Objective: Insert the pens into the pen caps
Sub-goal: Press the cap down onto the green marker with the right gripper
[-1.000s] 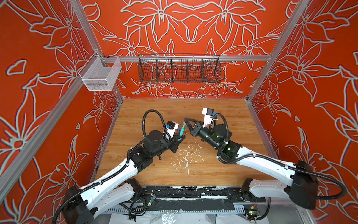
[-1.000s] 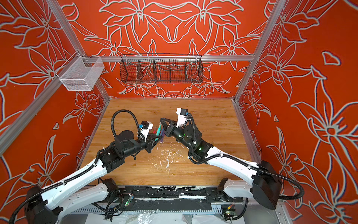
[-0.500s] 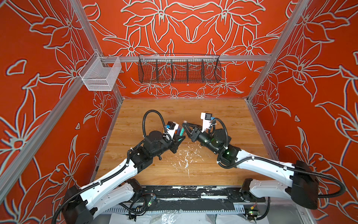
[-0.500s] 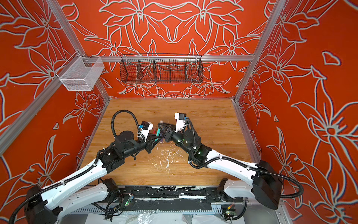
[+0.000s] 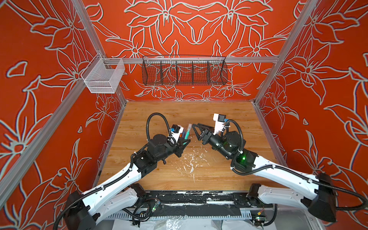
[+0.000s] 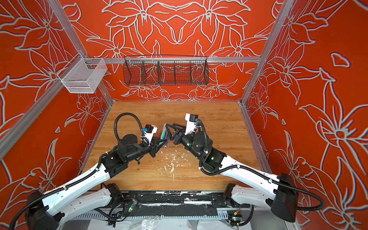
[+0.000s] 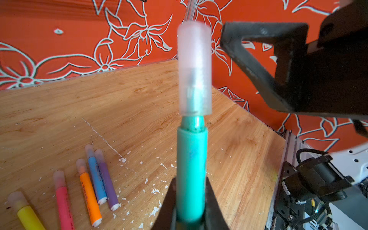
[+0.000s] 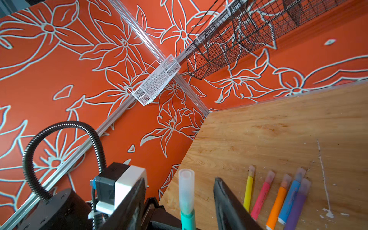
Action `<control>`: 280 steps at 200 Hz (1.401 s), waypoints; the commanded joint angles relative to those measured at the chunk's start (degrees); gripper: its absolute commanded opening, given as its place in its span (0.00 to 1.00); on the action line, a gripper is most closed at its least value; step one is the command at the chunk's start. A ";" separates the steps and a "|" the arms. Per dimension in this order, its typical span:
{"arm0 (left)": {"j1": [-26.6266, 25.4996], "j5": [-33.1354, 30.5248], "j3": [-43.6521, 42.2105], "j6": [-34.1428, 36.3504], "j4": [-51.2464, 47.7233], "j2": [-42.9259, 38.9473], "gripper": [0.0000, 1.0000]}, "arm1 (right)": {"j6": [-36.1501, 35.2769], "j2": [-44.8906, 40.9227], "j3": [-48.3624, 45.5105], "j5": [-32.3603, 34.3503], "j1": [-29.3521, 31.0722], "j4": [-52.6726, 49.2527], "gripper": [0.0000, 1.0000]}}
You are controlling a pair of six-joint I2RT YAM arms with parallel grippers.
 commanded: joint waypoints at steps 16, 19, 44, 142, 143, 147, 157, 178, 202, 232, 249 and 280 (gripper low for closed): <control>-0.26 2.00 -0.64 1.61 2.23 -0.76 0.00 | 0.08 4.16 7.64 2.41 -0.09 -10.74 0.52; -0.26 2.08 -0.63 1.61 2.25 -0.76 0.00 | 0.12 4.55 8.16 2.41 -0.09 -11.36 0.52; -0.43 2.29 -0.68 1.70 2.22 -1.02 0.00 | -0.16 7.64 11.03 1.35 -0.09 -13.00 0.45; -0.44 4.77 -0.45 0.13 2.62 -1.56 0.00 | -6.19 4.54 2.26 -7.78 -0.18 -1.48 0.04; -0.44 4.84 -0.41 0.12 2.59 -1.56 0.00 | -6.30 4.42 1.93 -8.05 -0.18 -1.03 0.04; -0.44 5.25 -0.15 0.05 2.36 -1.51 0.00 | -6.62 3.94 0.91 -8.83 -0.14 0.50 0.03; -0.44 6.29 -0.02 -0.38 2.42 -1.60 0.00 | -7.48 2.83 -1.49 -11.07 -0.18 4.32 0.01; -0.37 8.95 -0.21 -0.87 3.47 -1.90 0.00 | -8.40 1.20 -5.65 -15.39 -0.15 11.34 0.00; -0.41 9.18 -0.20 -1.41 3.69 -2.70 0.00 | -7.48 1.03 -7.79 -20.12 -0.18 15.75 0.00; -0.39 1.78 0.17 -3.15 4.89 -4.36 0.00 | -4.30 2.89 -10.05 -23.69 1.05 19.37 0.00; 0.46 -1.22 3.13 -3.66 5.37 -4.30 0.00 | -4.88 3.36 -11.37 -22.72 2.27 19.51 0.00; 0.97 -2.93 12.77 -1.52 2.13 -0.67 0.00 | -5.49 3.82 -14.22 -22.61 3.28 22.39 0.00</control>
